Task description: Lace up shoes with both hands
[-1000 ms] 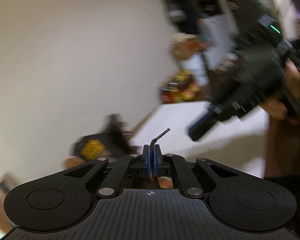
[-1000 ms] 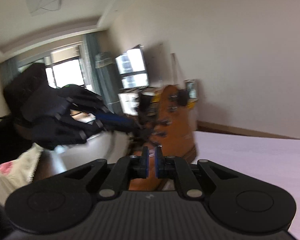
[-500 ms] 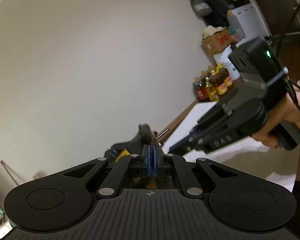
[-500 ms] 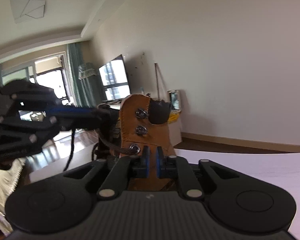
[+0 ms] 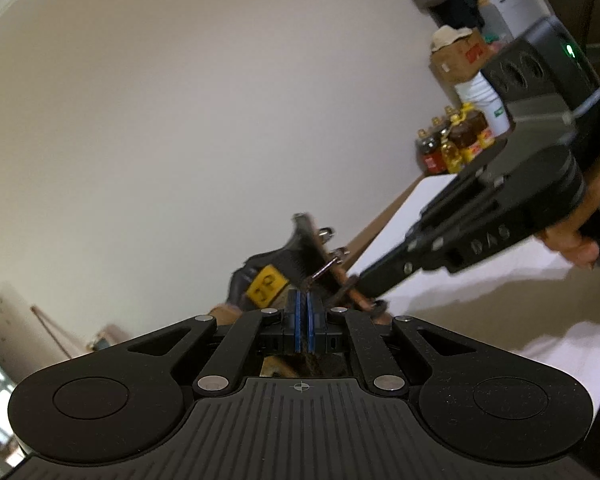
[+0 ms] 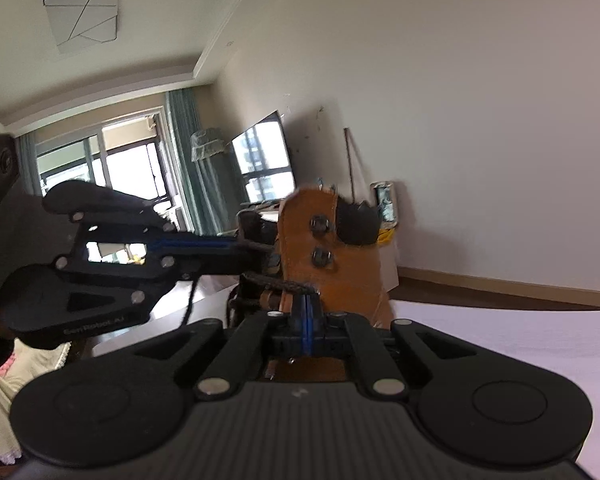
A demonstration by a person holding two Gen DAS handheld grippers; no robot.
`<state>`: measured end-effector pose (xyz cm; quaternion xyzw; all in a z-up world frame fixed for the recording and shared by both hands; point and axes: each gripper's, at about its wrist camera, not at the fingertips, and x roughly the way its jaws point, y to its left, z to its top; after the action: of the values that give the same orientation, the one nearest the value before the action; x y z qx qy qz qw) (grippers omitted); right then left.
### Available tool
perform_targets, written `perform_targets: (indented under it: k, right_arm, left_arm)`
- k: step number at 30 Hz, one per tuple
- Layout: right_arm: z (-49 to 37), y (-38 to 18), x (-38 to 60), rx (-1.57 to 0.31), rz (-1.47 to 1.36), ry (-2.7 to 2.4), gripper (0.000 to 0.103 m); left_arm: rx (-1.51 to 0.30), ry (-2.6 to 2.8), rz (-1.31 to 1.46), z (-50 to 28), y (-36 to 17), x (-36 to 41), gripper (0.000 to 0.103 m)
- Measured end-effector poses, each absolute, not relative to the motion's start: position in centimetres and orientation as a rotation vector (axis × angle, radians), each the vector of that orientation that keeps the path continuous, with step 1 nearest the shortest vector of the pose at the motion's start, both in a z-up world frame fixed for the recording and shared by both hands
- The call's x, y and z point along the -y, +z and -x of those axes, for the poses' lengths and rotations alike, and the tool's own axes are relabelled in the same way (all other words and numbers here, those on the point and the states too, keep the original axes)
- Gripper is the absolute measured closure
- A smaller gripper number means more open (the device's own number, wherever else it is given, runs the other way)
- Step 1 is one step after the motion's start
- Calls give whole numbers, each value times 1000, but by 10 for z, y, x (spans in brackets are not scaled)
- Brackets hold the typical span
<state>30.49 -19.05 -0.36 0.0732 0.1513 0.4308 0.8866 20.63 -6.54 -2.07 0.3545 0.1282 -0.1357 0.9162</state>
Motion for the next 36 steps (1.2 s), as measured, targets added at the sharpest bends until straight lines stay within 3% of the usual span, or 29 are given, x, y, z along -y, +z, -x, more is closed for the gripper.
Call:
perform_targets:
  k: [18,36]
  right_arm:
    - [-335,-3,212,-236,-153,961,97]
    - [-348,0,224,-235,-160,1065,94]
  left_arm:
    - [-236,78,-1059,-181,-59,148,100]
    - [-202,245,-1231,-165,-79,175,100]
